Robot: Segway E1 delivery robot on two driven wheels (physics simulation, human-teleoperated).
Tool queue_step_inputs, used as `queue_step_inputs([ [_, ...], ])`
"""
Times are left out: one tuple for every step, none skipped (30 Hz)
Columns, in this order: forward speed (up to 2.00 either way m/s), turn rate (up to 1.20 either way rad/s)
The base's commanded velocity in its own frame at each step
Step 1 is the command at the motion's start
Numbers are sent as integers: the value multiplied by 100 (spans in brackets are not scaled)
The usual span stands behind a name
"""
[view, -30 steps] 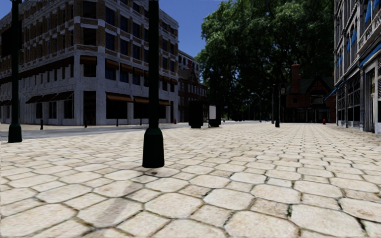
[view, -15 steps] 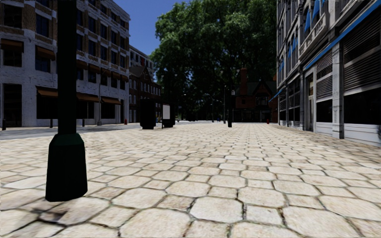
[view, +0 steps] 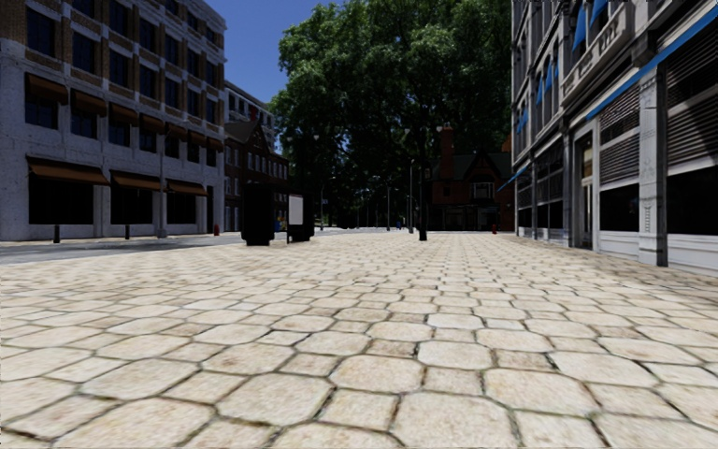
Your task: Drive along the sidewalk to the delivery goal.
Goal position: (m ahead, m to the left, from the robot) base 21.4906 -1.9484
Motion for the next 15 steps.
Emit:
queue_step_inputs([
  [200,0],
  [200,0],
  [200,0],
  [200,0],
  [200,0],
  [200,0],
  [200,0],
  [200,0],
  [200,0],
  [200,0],
  [200,0],
  [200,0],
  [200,0],
  [200,0],
  [200,0],
])
